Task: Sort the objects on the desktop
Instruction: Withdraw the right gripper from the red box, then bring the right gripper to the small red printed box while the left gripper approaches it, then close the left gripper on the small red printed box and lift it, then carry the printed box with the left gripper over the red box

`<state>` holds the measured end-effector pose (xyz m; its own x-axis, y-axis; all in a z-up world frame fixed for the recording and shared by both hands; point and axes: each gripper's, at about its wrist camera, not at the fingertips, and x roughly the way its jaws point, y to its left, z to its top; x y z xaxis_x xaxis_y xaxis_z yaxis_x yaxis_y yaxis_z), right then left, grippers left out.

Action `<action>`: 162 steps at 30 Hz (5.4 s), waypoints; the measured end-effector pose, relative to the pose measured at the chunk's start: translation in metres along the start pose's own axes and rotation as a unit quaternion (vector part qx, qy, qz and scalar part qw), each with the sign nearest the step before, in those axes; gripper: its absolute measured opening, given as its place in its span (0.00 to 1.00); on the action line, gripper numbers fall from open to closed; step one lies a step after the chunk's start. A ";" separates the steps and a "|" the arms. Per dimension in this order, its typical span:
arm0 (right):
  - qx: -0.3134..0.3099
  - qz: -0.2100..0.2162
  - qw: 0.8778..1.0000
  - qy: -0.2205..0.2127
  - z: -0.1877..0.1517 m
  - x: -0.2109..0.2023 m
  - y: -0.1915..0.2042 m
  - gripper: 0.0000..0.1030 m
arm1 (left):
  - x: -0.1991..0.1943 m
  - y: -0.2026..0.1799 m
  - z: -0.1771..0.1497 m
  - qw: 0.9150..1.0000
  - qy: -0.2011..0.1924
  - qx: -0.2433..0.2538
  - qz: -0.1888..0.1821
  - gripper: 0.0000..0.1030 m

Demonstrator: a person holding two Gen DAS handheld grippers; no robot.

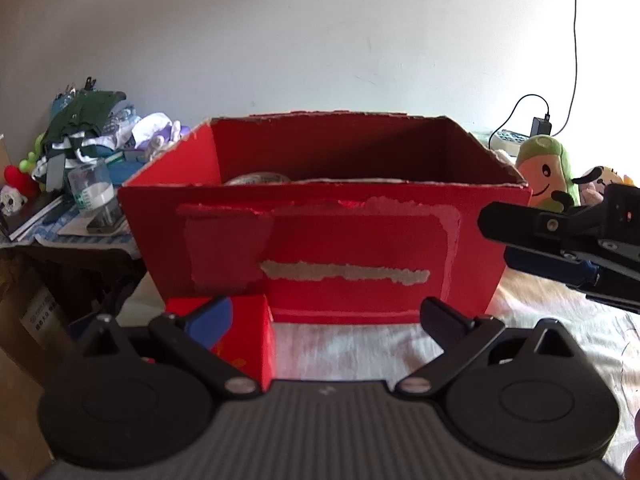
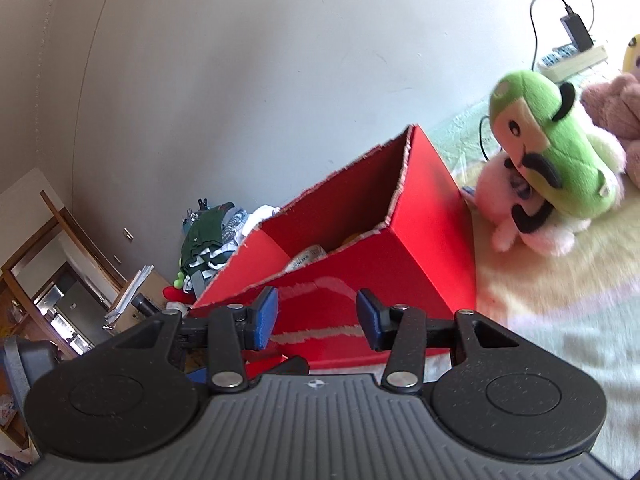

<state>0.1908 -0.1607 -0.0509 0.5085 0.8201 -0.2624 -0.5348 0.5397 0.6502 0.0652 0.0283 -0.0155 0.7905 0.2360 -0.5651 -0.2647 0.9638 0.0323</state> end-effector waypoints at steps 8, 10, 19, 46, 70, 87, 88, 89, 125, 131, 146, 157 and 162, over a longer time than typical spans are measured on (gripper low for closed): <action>-0.001 -0.036 0.999 0.008 -0.019 -0.007 -0.014 0.48 | 0.009 -0.011 -0.017 1.000 0.020 0.007 0.009 0.99; -0.011 -0.045 0.999 0.007 -0.025 -0.007 -0.017 0.48 | 0.012 -0.012 -0.020 1.000 0.029 0.003 0.007 0.99; -0.045 -0.060 0.997 0.008 -0.034 0.001 -0.027 0.48 | 0.007 -0.010 -0.024 1.000 0.021 0.008 0.002 0.99; 0.034 0.072 0.993 0.090 -0.035 0.032 -0.042 0.47 | -0.005 0.099 -0.051 0.985 0.047 -0.167 -0.015 0.99; -0.004 0.081 0.984 0.160 -0.044 0.055 -0.010 0.47 | 0.008 0.075 -0.060 0.994 0.046 -0.093 -0.030 0.83; 0.001 0.086 0.976 0.201 -0.054 0.050 0.002 0.46 | -0.002 0.063 -0.063 0.992 0.045 -0.087 -0.075 0.80; 0.002 0.086 0.976 0.200 -0.053 0.048 0.002 0.46 | -0.004 0.061 -0.063 0.992 0.046 -0.086 -0.081 0.80; 0.003 0.085 0.977 0.198 -0.053 0.044 0.000 0.46 | -0.006 0.058 -0.063 0.991 0.047 -0.084 -0.088 0.80; -0.097 0.048 0.994 0.033 0.114 0.026 0.017 0.46 | 0.022 -0.038 0.127 0.983 -0.071 0.027 -0.168 0.80; -0.068 0.026 0.987 0.143 0.150 0.101 0.003 0.47 | 0.086 -0.017 0.156 0.985 0.045 -0.028 -0.161 0.80; -0.042 -0.130 0.951 0.276 0.146 0.141 0.004 0.44 | 0.143 -0.023 0.143 0.951 0.225 -0.049 -0.205 0.80; -0.027 -0.165 0.959 0.230 0.138 0.128 0.010 0.37 | 0.140 -0.023 0.137 0.948 0.222 0.014 -0.226 0.87; -0.035 -0.179 0.956 0.228 0.132 0.128 0.013 0.34 | 0.145 -0.027 0.130 0.940 0.239 0.023 -0.241 0.87</action>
<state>0.3375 -0.0738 0.0181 0.3290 0.5688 -0.7538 -0.4338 0.8001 0.4144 0.2585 0.0521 0.0091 0.4709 -0.3026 -0.8287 0.0940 0.9512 -0.2940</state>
